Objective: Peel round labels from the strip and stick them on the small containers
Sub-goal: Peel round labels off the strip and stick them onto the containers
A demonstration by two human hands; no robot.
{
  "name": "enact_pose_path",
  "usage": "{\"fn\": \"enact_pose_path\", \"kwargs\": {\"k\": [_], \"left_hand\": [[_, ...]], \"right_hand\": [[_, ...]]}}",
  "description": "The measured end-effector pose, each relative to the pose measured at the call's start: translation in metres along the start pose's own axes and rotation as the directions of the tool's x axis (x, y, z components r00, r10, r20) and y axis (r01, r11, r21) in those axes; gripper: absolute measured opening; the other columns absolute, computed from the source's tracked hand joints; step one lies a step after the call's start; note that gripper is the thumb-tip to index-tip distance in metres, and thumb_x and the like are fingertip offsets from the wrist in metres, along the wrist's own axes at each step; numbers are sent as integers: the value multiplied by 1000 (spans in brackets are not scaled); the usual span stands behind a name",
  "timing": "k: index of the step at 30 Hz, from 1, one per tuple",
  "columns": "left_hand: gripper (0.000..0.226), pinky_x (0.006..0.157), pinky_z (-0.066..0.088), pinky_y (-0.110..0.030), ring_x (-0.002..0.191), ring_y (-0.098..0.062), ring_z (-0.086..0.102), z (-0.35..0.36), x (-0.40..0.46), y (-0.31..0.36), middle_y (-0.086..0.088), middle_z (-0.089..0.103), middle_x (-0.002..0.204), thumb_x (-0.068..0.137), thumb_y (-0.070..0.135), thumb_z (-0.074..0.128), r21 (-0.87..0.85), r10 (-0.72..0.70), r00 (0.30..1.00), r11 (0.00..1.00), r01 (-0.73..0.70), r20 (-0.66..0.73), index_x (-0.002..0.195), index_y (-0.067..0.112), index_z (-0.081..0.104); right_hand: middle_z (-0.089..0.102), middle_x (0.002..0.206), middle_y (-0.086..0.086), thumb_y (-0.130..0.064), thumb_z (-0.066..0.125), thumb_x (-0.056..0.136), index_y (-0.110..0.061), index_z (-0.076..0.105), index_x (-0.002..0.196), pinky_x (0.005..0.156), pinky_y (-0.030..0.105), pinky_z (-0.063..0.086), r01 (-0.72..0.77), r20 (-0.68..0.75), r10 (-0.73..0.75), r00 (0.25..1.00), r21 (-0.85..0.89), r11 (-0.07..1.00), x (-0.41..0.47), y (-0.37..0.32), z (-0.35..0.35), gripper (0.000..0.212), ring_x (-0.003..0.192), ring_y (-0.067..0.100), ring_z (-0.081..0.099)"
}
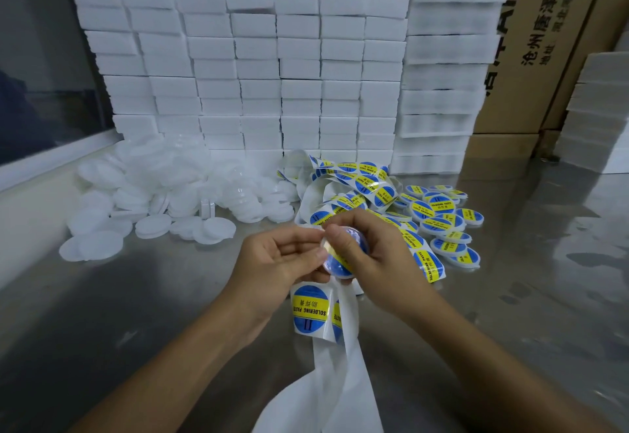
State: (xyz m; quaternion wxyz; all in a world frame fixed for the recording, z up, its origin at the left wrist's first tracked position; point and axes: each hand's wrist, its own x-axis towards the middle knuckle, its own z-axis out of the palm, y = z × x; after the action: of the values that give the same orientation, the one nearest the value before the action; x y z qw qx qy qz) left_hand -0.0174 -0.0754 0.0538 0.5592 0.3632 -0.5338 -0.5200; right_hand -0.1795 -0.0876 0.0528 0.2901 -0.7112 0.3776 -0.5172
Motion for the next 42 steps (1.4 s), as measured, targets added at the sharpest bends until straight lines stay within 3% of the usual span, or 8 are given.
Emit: {"fn": "enact_pose_path", "kwargs": {"k": [6, 10, 16, 22, 28, 36, 39, 42], "left_hand": [[12, 59, 57, -25, 72, -24, 74, -6, 5, 1, -14, 76, 84, 83, -3, 65, -130, -57, 990, 991, 40, -126, 94, 1, 66], [18, 60, 57, -25, 74, -26, 74, -3, 3, 1, -16, 75, 87, 80, 3, 68, -144, -75, 990, 988, 58, -117, 97, -1, 65], [35, 62, 58, -26, 71, -23, 73, -1, 1, 2, -15, 75, 83, 65, 21, 73, -81, -44, 994, 996, 36, -96, 95, 4, 68], [9, 64, 55, -24, 66, -9, 63, -4, 5, -12, 0, 73, 75, 74, 24, 79, 339, 119, 979, 939, -57, -165, 78, 20, 72], [25, 61, 50, -24, 63, -9, 56, -9, 6, -25, -5, 67, 73, 66, 44, 81, 501, 90, 980, 866, 10, -175, 74, 23, 70], [19, 61, 50, -12, 71, -2, 64, -11, 6, -25, 4, 69, 77, 75, 46, 75, 606, 41, 991, 794, 45, -128, 75, 28, 70], [9, 78, 56, -29, 82, -15, 68, -15, 9, -23, 2, 71, 80, 85, 22, 68, 554, -5, 995, 830, 62, -104, 78, 25, 72], [12, 80, 54, -32, 86, -23, 68, -19, 11, -19, -3, 72, 79, 74, 22, 61, 454, -66, 993, 885, 101, -93, 77, 21, 73]], "right_hand": [[57, 118, -2, -26, 85, 73, -21, 59, 128, 66, 26, 54, 169, -21, -178, 984, -209, 963, -1, 2, -4, 61, 87, 10, 62], [57, 118, 6, -31, 85, 73, -10, 63, 127, 77, 14, 48, 354, 51, -365, 930, -401, 845, 1, 0, -10, 62, 104, 9, 57], [63, 112, -2, -37, 82, 76, -15, 70, 117, 77, 18, 49, 358, 85, -358, 930, -439, 824, 4, 0, -22, 48, 102, 7, 59], [69, 101, -10, -44, 60, 79, -19, 69, 100, 77, 18, 44, 93, -201, -184, 962, -392, 915, 11, 30, -54, 34, 96, 4, 61], [63, 98, -7, -43, 70, 82, -19, 62, 103, 76, 37, 50, -350, -484, 59, 873, -537, 768, 15, 90, -104, 33, 93, 19, 61], [64, 118, 4, -51, 59, 90, -23, 67, 114, 92, 48, 38, -509, -465, 222, 857, -697, 505, 15, 114, -111, 38, 115, 31, 53], [56, 134, 6, -43, 56, 93, -21, 69, 112, 96, 51, 36, -520, -477, 231, 848, -666, 535, 17, 108, -110, 31, 125, 31, 48], [65, 120, 9, -27, 58, 92, -14, 72, 101, 89, 46, 40, -457, -558, 51, 828, -619, 639, 18, 92, -107, 21, 113, 34, 54]]}}
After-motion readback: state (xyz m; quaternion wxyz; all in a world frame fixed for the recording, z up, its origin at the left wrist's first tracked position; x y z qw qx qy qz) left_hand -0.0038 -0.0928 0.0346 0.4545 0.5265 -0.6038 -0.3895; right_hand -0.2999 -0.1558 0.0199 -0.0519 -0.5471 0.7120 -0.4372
